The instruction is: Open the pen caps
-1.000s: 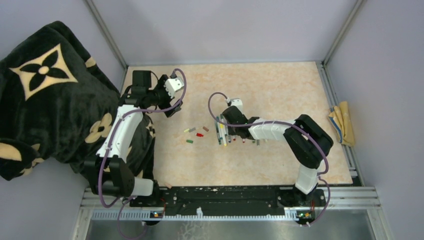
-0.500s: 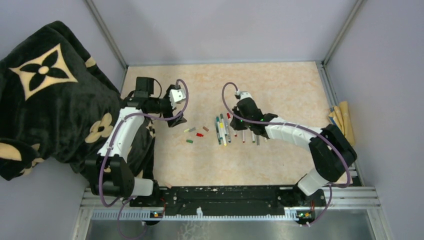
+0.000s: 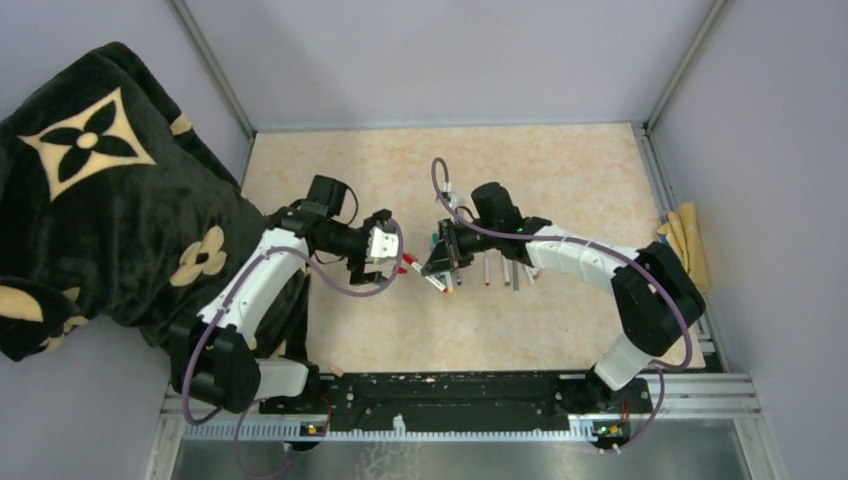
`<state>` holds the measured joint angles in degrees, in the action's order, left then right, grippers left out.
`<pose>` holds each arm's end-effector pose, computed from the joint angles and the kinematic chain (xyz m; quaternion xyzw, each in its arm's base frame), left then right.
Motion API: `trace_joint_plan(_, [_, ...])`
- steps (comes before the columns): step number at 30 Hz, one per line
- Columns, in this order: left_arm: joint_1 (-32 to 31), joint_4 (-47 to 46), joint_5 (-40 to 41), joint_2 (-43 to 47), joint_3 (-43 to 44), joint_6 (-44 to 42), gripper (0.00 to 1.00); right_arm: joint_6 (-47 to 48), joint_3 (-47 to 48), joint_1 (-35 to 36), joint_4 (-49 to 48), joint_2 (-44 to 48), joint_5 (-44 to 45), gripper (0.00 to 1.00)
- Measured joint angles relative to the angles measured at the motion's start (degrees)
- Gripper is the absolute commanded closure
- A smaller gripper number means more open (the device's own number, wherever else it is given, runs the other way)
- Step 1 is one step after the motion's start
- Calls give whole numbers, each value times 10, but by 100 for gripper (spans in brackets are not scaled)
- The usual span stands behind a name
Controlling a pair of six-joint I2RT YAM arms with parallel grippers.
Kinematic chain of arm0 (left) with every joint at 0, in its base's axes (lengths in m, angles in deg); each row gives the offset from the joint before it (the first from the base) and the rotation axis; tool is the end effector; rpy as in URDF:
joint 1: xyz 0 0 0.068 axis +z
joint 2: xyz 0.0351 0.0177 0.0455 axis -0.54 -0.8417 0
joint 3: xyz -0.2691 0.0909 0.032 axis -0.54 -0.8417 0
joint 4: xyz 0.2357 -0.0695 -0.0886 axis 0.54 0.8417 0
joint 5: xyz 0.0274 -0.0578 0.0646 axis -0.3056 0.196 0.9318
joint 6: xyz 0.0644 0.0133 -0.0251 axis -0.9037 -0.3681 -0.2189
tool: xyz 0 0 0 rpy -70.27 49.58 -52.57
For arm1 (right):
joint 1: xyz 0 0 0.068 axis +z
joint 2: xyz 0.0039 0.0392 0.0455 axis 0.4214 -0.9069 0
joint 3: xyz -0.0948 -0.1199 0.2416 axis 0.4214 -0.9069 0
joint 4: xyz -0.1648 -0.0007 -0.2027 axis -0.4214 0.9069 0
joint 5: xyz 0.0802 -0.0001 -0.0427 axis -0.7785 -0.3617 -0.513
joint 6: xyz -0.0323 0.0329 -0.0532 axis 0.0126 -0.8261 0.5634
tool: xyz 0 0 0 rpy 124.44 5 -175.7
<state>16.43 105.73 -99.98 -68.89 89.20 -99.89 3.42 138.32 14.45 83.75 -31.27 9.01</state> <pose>0.2302 -0.1110 0.2790 0.7178 0.5397 -0.2273 0.3766 0.2565 0.2584 0.2380 -0.2313 0.8191 0.4920 0.1833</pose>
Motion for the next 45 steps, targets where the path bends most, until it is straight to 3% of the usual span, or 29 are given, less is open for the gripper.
trace_joint_plan(3, [-39,-1,24,16,-23,-15,2,-12,13,4,-3,-30,-53,100])
trace_joint_plan(6, [-56,0,38,18,-28,-24,10,-16,34,10,-1,-57,-79,100])
trace_joint_plan(23, [-99,-14,129,14,-44,-49,84,-27,64,23,3,-87,-118,100])
trace_joint_plan(28, [-103,0,142,12,-44,-48,100,-27,71,25,5,-94,-118,83])
trace_joint_plan(34, [-104,7,154,7,-44,-47,100,-42,70,32,-10,-105,-117,84])
trace_joint_plan(39, [-105,5,159,4,-44,-47,100,-54,66,33,-25,-108,-117,68])
trace_joint_plan(41, [-107,1,159,2,-44,-47,100,-58,66,35,-35,-110,-119,66])
trace_joint_plan(43, [-107,0,159,-1,-43,-47,100,-59,66,38,-40,-110,-119,67])
trace_joint_plan(45, [-107,0,159,-2,-43,-47,100,-60,62,39,-46,-110,-119,80])
